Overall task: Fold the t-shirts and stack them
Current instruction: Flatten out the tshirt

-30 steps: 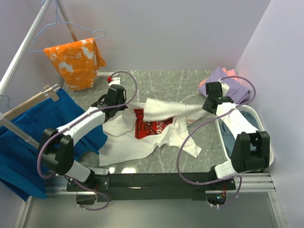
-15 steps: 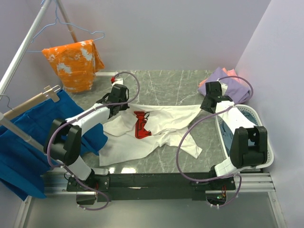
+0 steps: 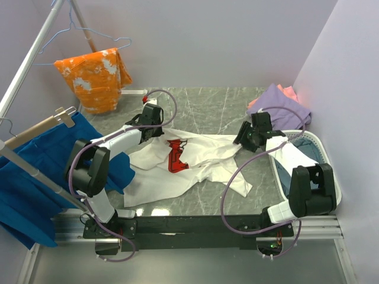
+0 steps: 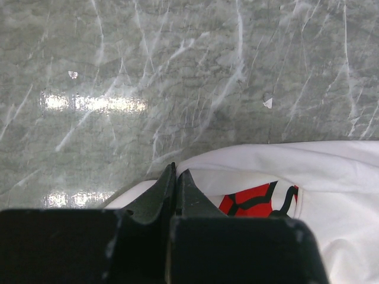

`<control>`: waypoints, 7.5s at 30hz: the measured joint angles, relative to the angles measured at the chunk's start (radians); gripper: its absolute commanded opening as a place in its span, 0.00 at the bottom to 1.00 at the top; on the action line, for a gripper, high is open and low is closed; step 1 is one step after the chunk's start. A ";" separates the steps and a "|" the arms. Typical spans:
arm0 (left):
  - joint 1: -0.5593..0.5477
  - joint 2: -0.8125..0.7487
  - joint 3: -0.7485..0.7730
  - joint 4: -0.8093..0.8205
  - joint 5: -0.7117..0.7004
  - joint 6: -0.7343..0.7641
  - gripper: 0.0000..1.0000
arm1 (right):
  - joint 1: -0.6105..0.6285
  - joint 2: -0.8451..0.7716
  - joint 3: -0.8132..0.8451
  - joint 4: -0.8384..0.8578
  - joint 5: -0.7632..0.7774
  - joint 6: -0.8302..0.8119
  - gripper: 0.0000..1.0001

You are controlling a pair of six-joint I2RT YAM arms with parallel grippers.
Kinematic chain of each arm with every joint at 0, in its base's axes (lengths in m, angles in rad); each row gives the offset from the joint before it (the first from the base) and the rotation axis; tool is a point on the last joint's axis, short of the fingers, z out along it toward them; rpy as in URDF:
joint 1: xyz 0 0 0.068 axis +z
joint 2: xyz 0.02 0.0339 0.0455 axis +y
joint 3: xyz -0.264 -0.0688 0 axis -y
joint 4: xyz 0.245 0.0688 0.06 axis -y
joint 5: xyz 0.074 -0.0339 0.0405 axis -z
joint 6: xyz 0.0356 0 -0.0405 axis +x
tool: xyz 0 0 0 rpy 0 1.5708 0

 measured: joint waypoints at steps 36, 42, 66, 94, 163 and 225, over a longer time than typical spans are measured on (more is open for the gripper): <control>0.000 0.000 0.000 0.000 0.008 0.000 0.01 | 0.217 -0.082 -0.146 0.059 -0.055 0.151 0.59; 0.000 0.000 0.000 0.000 0.010 0.000 0.01 | 0.245 -0.100 -0.153 0.046 -0.052 0.177 0.56; 0.000 0.000 0.000 -0.002 0.017 0.001 0.01 | 0.244 -0.048 -0.210 0.149 -0.017 0.290 0.54; 0.039 0.237 0.328 -0.069 -0.032 0.112 0.01 | 0.030 0.312 0.429 0.178 0.058 0.127 0.00; -0.035 0.063 -0.080 0.027 0.300 -0.051 0.81 | 0.362 0.218 0.099 -0.478 0.215 -0.118 0.71; -0.093 0.102 -0.082 0.087 -0.212 0.093 0.20 | 0.411 0.312 0.032 0.201 -0.289 0.058 0.63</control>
